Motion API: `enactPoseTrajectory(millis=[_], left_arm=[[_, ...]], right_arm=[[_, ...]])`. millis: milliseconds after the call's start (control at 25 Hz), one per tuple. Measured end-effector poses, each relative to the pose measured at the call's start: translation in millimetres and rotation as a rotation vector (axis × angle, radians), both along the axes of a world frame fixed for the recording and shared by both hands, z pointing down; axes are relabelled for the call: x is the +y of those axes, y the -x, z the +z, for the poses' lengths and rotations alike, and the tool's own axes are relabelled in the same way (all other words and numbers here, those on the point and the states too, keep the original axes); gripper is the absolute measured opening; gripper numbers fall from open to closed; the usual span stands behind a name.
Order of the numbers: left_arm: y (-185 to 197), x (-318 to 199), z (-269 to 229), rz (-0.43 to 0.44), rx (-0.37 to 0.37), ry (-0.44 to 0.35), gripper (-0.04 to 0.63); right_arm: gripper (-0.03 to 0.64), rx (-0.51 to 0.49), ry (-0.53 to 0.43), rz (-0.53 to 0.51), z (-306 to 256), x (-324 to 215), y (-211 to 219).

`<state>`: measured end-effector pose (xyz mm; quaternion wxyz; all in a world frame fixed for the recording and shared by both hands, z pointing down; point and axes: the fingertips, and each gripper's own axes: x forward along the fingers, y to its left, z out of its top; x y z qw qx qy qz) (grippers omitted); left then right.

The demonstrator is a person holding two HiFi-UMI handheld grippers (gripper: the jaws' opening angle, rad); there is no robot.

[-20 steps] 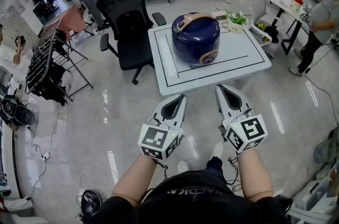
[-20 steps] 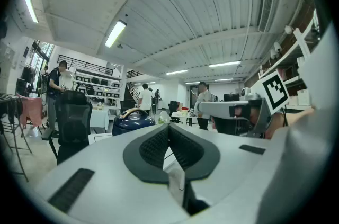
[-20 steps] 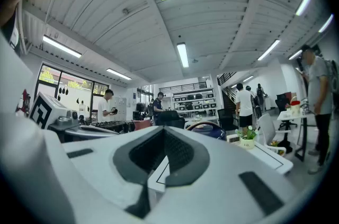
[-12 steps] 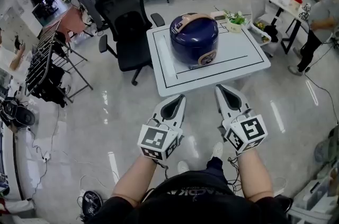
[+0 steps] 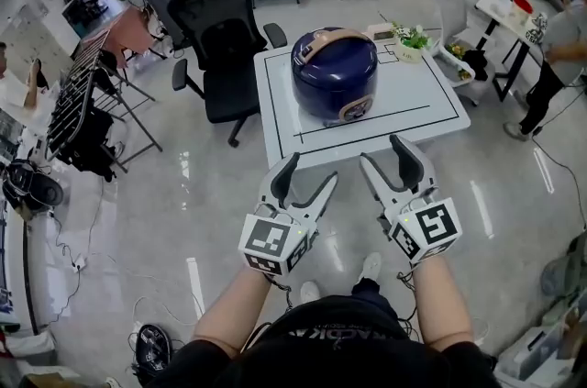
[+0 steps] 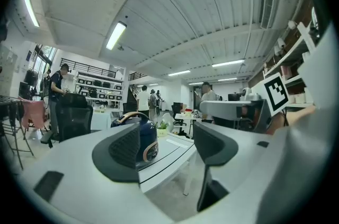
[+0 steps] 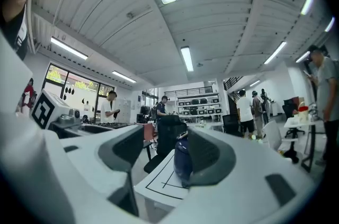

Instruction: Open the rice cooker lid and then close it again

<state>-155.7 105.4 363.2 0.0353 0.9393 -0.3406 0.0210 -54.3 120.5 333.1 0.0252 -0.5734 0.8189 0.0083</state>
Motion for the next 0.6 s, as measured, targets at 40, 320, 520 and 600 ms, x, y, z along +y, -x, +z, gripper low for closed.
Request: enactPoseTrajectory(millis=[40, 320, 520, 600], left_arm=[[-5, -3, -1, -0.007, -0.003, -0.003, 0.307], [-52, -28, -6, -0.056, 0.005, -0.022, 0.308], [-89, -42, -9, -0.089, 0.016, -0.032, 0.308], [-103, -45, -11, -0.099, 0.019, -0.037, 0.308]], right_arm=[[0.244, 0.004, -0.003, -0.001, -1, -4, -6], [0.244, 0.015, -0.011, -0.05, -5, -32, -55], [0.244, 0.027, -0.023, -0.087, -9, -48, -90], [0.244, 0.032, -0.025, -0.099, -11, -53, -104]])
